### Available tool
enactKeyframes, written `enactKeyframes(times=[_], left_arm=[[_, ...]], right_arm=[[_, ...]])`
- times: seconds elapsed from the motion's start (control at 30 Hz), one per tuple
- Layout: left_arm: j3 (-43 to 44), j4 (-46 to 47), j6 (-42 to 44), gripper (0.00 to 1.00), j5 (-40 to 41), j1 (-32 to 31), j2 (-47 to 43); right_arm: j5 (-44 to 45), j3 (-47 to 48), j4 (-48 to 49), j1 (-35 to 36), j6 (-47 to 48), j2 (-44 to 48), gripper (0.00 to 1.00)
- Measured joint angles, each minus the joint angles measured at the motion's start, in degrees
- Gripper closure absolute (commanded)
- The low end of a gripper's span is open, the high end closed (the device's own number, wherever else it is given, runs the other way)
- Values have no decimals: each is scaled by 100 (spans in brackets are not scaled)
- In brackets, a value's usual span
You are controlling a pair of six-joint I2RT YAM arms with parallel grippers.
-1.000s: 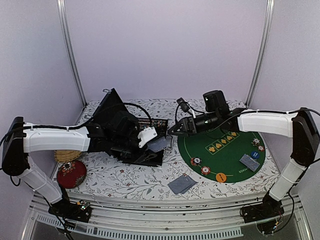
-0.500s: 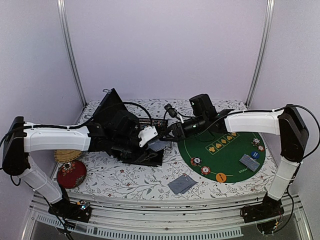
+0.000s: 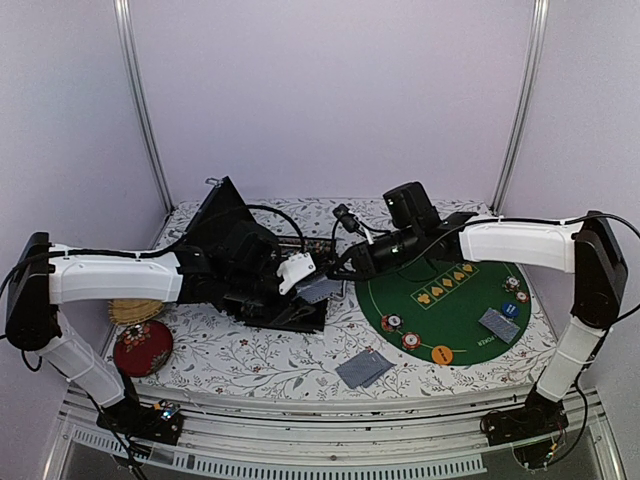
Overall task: Distribute texas hold em gaming equipment
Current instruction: Pick up the poker card from the face-down deck piles.
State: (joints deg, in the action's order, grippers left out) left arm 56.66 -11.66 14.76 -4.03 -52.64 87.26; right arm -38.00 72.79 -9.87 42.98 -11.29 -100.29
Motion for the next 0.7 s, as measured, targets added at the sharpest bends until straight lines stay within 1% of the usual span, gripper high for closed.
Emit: enactKeyframes(times=[0.07, 0.17, 0.2, 0.27, 0.47, 0.7], left_arm=[[0, 0, 0, 48, 0, 0, 0], [-2, 0, 0, 49, 0, 0, 0], [-2, 0, 0, 48, 2, 0, 2], [-2, -7, -2, 49, 7, 0, 2], [-2, -15, 0, 48, 7, 4, 2], [-2, -15, 0, 49, 2, 4, 2]], right_arm=[[22, 2, -46, 0, 37, 61, 80], [35, 35, -131, 0, 87, 90, 93], [37, 46, -153, 0, 103, 90, 96], [48, 61, -208, 0, 131, 103, 97], [175, 107, -452, -9, 214, 254, 98], [234, 114, -761, -92, 424, 673, 98]])
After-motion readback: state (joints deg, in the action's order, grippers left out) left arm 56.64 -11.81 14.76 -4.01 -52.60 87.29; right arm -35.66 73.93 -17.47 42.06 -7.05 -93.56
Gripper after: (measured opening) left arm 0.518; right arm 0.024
